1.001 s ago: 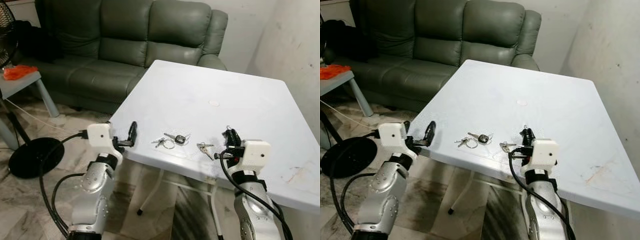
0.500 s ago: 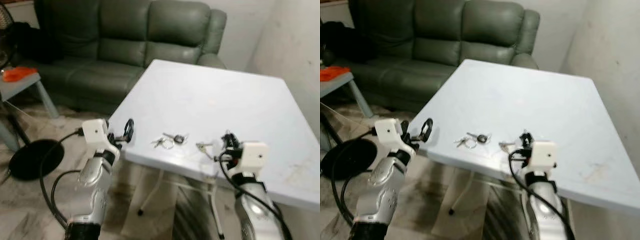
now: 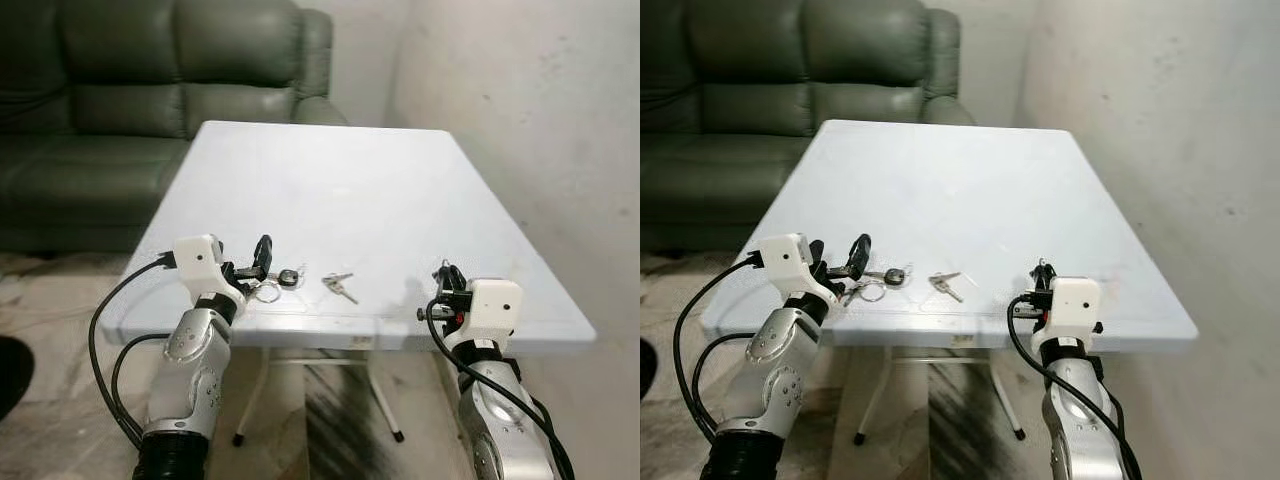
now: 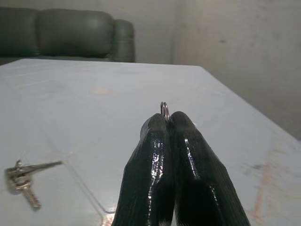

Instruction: Hang keys on a hook

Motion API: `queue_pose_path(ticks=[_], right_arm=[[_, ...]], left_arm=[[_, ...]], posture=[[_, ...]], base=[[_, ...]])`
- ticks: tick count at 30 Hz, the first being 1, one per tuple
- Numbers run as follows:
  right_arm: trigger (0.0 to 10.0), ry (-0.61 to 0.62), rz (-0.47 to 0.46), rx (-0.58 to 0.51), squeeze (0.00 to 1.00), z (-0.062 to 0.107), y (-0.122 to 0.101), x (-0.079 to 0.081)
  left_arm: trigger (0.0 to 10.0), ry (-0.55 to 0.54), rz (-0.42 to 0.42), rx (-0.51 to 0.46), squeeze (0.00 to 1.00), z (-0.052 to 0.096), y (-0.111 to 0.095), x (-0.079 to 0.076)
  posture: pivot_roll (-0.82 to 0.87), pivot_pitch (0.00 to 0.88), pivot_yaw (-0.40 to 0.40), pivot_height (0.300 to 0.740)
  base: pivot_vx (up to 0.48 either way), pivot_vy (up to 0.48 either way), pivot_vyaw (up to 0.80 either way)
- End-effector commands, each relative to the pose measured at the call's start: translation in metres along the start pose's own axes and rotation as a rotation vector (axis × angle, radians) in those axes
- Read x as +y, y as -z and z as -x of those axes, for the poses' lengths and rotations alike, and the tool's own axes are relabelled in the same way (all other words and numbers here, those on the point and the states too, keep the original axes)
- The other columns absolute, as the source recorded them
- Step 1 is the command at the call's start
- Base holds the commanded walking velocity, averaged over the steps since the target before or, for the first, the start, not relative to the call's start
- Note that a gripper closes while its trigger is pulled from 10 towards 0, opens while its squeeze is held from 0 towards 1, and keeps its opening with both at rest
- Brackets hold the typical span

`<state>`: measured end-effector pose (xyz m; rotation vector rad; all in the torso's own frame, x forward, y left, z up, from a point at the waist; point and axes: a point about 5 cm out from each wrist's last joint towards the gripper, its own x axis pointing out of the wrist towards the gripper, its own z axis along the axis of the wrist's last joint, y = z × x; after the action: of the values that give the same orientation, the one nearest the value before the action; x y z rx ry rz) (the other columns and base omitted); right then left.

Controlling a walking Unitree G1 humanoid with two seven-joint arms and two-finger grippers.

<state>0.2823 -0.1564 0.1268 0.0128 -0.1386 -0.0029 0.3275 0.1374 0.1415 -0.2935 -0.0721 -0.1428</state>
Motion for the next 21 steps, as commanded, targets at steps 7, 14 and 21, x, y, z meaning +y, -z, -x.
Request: queue_pose_path(ticks=[7,14,21], right_arm=[[10.0,0.007,0.001,-0.003,0.0,-0.0065,-0.0013,-0.0006],[10.0,0.002,0.0,-0.007,0.0,-0.0085,-0.0023,0.0004],[10.0,-0.006,0.001,-0.005,0.0,-0.0087,-0.0015,0.0017]], left_arm=[[10.0,0.021,-0.025,0.002,0.0,-0.0051,0.0005,-0.0046],[10.0,0.028,-0.02,0.002,0.0,-0.0064,0.0006,-0.0058],[10.0,0.009,-0.022,0.01,0.0,-0.0076,0.0027,-0.0062]], posture=[[-0.06,0.0,-0.037,0.74],[-0.06,0.0,-0.037,0.74],[-0.07,0.0,-0.042,0.74]], base=[[0.0,0.0,-0.75],[0.0,0.0,-0.76],[0.0,0.274,-0.75]])
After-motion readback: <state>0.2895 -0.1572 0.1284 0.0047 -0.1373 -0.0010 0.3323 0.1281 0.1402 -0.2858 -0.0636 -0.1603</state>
